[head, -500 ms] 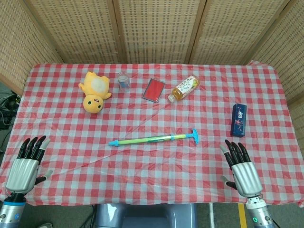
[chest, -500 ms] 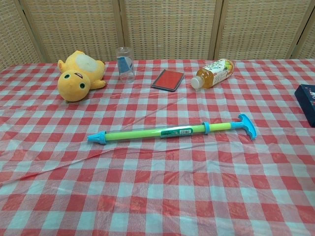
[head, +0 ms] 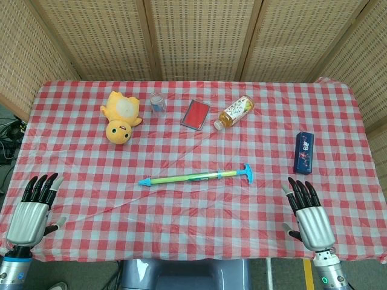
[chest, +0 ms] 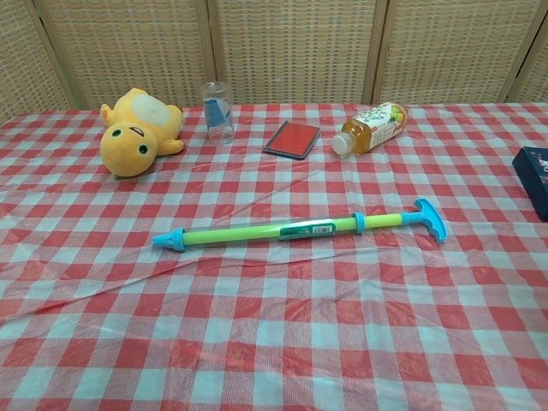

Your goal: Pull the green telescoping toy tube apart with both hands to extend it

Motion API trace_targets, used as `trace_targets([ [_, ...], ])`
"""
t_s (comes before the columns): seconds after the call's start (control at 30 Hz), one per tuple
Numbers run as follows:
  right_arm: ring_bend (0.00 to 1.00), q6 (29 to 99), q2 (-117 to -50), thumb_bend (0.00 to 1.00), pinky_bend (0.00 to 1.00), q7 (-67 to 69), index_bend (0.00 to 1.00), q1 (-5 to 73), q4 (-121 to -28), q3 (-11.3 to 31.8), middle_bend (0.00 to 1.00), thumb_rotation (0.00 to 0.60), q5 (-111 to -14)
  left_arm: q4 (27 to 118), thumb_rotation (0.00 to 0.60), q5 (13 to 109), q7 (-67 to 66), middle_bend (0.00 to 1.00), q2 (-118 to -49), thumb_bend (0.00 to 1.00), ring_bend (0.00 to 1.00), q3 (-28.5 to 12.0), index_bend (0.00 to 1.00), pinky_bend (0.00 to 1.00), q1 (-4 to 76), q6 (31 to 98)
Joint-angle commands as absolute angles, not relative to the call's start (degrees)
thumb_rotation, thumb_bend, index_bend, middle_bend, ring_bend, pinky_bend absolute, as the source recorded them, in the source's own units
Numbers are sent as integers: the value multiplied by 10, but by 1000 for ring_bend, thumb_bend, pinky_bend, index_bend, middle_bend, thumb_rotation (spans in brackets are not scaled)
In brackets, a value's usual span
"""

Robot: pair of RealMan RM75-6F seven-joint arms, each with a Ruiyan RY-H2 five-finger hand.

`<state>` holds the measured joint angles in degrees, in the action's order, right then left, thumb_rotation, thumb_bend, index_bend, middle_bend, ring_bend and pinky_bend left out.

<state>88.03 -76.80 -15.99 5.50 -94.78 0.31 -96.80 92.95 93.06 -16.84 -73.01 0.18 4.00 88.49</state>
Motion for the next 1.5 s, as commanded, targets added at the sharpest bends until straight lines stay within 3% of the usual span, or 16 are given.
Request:
trace_targets([
  [0.03, 0, 885, -771, 57, 0, -160, 0, 55, -946, 6, 0, 600, -971, 929, 600, 930, -169, 0, -730, 106, 0, 2, 0, 0, 40, 884],
  [0.27, 0, 883, -781, 70, 0, -161, 6, 57, -932, 7, 0, 600, -972, 929, 600, 926, -177, 0, -733, 110, 0, 1, 0, 0, 41, 882],
  [0.37, 10, 885, -786, 79, 0, -157, 58, 61, -930, 14, 21, 600, -972, 928, 600, 922, -178, 0, -735, 111, 0, 0, 0, 0, 41, 879],
  [0.47, 249, 886, -795, 94, 59, -156, 182, 68, -927, 28, 290, 600, -969, 926, 600, 920, -179, 0, -736, 111, 0, -1, 0, 0, 42, 878],
  [0.53, 424, 888, -805, 108, 163, -156, 247, 77, -924, 42, 460, 600, -968, 926, 600, 919, -179, 0, -737, 111, 0, -3, 0, 0, 42, 878],
  [0.73, 672, 832, -837, 121, 378, -190, 314, 131, -916, 92, 714, 600, -936, 924, 600, 910, -176, 0, -738, 112, 0, -8, 0, 0, 44, 876],
  [0.93, 861, 707, -877, 182, 491, -262, 411, 216, -896, 145, 912, 600, -846, 916, 600, 895, -174, 0, -742, 113, 0, -13, 0, 0, 49, 862],
  [1.23, 928, 606, -922, 353, 508, -337, 435, 298, -852, 185, 985, 600, -713, 907, 600, 872, -180, 0, -750, 114, 0, -22, 0, 0, 58, 846],
  [1.5, 936, 570, -955, 404, 510, -355, 452, 347, -793, 192, 994, 600, -647, 906, 600, 861, -185, 0, -752, 116, 0, -27, 0, 0, 62, 842],
])
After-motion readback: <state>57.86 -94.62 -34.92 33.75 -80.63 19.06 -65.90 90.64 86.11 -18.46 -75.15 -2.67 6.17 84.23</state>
